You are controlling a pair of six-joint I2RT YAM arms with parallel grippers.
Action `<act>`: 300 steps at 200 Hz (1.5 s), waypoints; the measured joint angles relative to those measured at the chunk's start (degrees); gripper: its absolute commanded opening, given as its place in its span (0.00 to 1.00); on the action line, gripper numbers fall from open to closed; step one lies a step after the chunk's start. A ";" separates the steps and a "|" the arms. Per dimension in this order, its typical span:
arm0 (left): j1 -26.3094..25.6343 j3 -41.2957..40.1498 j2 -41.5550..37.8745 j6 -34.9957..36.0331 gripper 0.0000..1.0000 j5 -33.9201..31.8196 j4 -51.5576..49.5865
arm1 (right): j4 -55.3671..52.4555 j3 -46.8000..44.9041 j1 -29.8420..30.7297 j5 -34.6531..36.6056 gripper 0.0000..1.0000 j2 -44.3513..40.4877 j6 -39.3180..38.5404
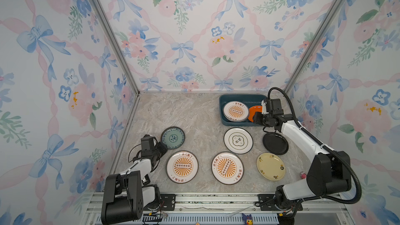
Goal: Place the plates into the plastic bin on the countertop
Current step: Pick up the plate from the middle-left of the table.
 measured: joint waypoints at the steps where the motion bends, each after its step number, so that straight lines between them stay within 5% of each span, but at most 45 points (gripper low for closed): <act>1: 0.02 0.00 0.00 0.00 0.11 0.04 0.02 | 0.04 -0.04 0.00 -0.09 0.52 -0.04 0.00; 61: 0.46 0.04 1.38 -0.07 0.00 2.62 3.02 | 2.80 -3.63 2.23 -8.55 0.53 -3.41 0.44; 148: 0.46 5.44 7.19 -3.02 0.00 6.91 6.54 | 10.97 -9.07 8.33 -21.44 0.59 -4.81 4.92; 188: -0.55 7.43 7.19 -4.83 0.00 9.64 8.00 | 18.03 -9.64 12.90 -27.85 0.71 -1.55 7.74; 300: -7.93 9.99 5.62 -7.34 0.00 15.89 8.31 | 37.53 -7.28 21.49 -37.18 0.73 14.88 20.48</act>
